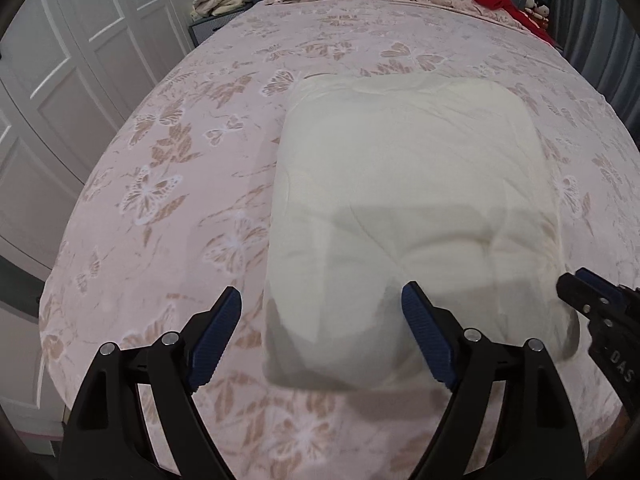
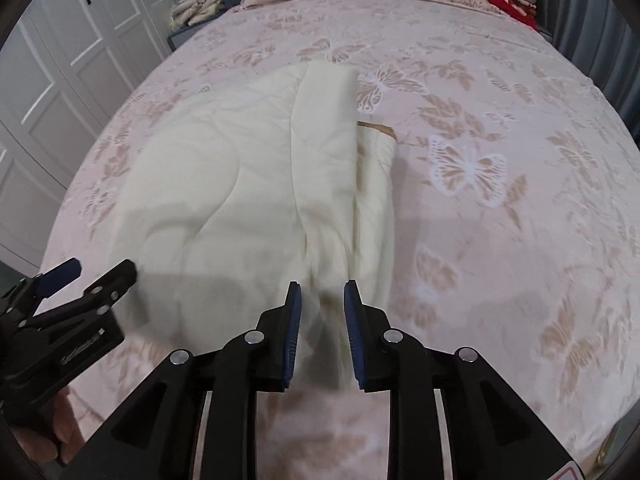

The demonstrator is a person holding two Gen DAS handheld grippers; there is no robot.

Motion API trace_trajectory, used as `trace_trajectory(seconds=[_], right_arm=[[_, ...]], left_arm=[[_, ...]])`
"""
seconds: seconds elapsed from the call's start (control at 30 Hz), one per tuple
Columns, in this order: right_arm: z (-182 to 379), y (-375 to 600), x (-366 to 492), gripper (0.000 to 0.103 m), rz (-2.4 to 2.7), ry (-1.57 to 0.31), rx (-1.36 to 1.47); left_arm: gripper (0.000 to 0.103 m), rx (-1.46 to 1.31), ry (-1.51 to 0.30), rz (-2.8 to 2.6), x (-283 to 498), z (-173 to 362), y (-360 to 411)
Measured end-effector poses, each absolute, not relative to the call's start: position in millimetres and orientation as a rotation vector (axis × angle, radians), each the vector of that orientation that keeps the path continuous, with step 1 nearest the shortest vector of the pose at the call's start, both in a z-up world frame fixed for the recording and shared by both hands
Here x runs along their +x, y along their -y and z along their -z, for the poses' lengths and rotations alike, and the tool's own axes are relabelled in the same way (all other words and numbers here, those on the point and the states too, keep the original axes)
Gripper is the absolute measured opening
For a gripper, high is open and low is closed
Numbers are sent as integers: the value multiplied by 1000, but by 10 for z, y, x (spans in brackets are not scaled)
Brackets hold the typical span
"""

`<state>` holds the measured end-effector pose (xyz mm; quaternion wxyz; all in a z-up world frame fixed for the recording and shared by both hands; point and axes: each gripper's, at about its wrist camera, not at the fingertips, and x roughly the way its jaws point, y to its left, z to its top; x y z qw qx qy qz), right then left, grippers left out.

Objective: Fold large clothes

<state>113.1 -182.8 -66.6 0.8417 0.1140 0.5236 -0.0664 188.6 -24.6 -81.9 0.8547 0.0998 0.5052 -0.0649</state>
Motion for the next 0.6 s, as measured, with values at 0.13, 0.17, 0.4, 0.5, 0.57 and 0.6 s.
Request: trace_trajectory(seconds=[0.13,0.17,0.4,0.5,0.57,0.6], right_arm=[[518,1737,796,24,152,-1101,211],[497,1717,737,24,154,-1097,203],[358,1547,342,30,148,-1061,161],[323,1569,287,30,157,-1045,167],[301,1580,257,30,166,-1038,169],[292,1583,244,30,168,-1035,173]], left_arm=[[80,214,-1046,119,1674,676,187],[80,211,-1044,119,1630,651,184],[80,179,-1031,132,1283,465,144],[80,186,-1015,131,1145,415,151],[80,181,-1012,134,1081,397,135],[80,179,-1010,133,1047,389,124]])
